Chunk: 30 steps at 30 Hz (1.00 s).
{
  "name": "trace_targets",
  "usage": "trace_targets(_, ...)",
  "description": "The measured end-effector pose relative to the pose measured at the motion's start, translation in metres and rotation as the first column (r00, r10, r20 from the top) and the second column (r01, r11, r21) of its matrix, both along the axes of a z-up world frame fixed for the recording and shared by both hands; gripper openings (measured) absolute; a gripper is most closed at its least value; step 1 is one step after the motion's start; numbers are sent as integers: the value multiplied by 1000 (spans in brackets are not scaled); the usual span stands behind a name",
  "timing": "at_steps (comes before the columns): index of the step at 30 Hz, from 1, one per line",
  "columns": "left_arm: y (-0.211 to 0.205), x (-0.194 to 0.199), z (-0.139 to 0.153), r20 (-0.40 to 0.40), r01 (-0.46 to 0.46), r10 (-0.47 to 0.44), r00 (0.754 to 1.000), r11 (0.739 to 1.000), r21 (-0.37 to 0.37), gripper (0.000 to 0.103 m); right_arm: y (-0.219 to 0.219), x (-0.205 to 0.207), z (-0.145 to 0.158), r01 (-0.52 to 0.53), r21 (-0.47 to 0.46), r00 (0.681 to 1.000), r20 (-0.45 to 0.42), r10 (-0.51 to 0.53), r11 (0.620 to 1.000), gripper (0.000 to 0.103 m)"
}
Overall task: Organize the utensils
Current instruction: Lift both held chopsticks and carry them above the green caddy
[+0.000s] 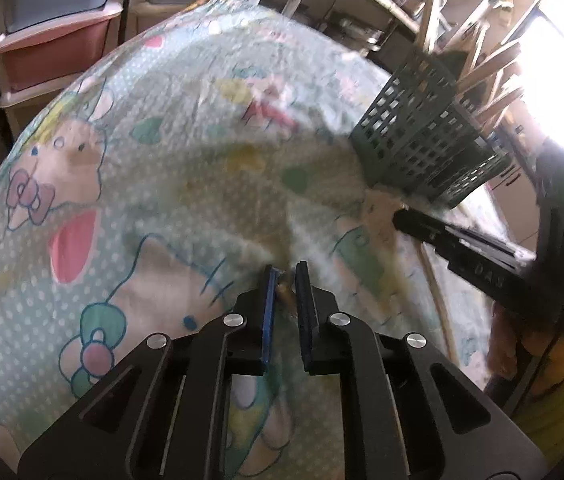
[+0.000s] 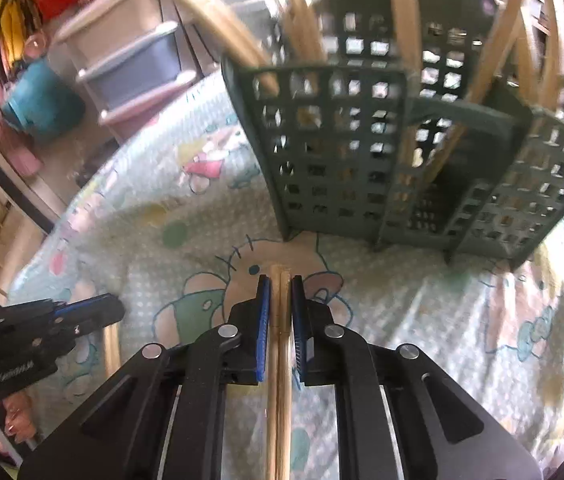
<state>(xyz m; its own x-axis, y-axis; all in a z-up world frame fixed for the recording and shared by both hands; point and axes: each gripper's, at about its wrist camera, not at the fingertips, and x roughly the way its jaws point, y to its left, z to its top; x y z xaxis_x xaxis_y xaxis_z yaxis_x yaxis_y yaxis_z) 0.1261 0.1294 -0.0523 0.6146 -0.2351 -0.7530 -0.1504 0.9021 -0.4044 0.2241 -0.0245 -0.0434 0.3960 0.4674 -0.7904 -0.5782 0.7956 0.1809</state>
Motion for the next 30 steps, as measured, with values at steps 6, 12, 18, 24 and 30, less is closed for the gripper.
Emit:
trace_targets(6, -19, -3, 52, 153, 49, -57, 987, 997, 54, 5, -38, -18, 39, 40, 128, 997, 67, -49, 991, 11)
trace_targets(12, -45, 3, 97, 263, 110, -129, 956, 990, 87, 3, -79, -38, 85, 66, 241, 981, 161, -107, 968, 10)
trace_targets(18, -73, 9, 139, 361, 157, -191, 913, 980, 123, 3, -118, -52, 124, 97, 306, 940, 284, -188, 947, 8)
trace_targets(24, -92, 18, 176, 440, 173, -222, 870, 973, 150, 3, -131, -55, 152, 119, 351, 890, 376, -256, 929, 6)
trace_targets(30, -108, 27, 210, 522, 147, -228, 822, 970, 192, 3, -151, -50, 174, 136, 393, 859, 411, -306, 909, 6)
